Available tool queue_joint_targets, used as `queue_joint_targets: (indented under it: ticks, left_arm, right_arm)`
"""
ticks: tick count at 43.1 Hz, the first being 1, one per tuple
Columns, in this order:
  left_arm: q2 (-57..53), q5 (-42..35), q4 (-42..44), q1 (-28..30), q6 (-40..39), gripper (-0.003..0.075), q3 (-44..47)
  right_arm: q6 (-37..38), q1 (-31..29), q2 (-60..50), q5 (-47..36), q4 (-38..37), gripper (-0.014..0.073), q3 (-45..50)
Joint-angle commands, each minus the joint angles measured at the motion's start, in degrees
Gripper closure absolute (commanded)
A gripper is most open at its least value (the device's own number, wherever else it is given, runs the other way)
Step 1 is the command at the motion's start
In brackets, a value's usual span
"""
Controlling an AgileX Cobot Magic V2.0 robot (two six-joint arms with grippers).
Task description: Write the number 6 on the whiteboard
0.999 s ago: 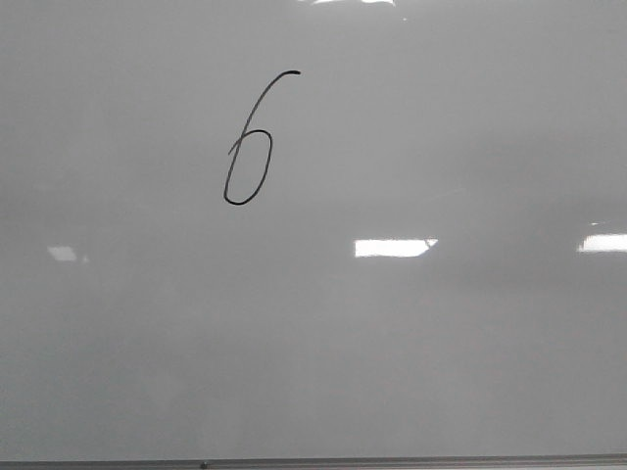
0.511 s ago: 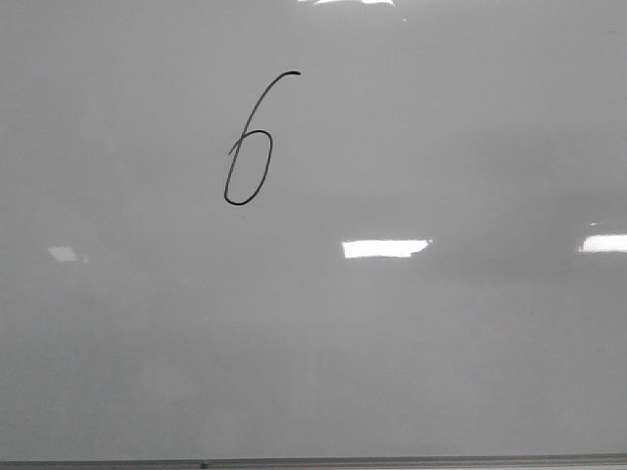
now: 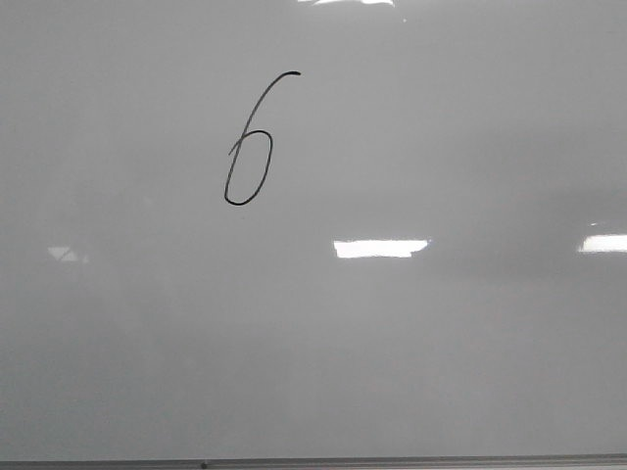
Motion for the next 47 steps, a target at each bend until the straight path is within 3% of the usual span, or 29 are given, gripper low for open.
queue_joint_targets:
  ticks: [1,27,36,42,47]
  left_arm:
    - [0.4,-4.0,-0.4,-0.2,-0.2,0.0741,-1.3]
    - [0.3,-5.3,-0.4,-0.1,-0.3,0.0741,-0.1]
    - [-2.9,-11.9,12.2,-3.7,-16.1,0.0741,5.9]
    - [-6.2,-14.3,13.4,-8.1,-17.4,0.0741,11.9]
    - [-8.8,-14.6,17.5,-9.5,-24.6,0.0741,17.0]
  right_arm:
    - [0.1,-0.2,0.2,-4.2,1.0,0.0653,-1.5]
    - [0.1,-0.2,0.2,-4.2,1.0,0.0653,-1.5]
    - [0.1,-0.2,0.2,-4.2,1.0,0.0653,-1.5]
    - [0.1,-0.2,0.2,-4.2,1.0,0.0653,-1.5]
    - [0.1,-0.2,0.2,-4.2,1.0,0.0653,-1.5]
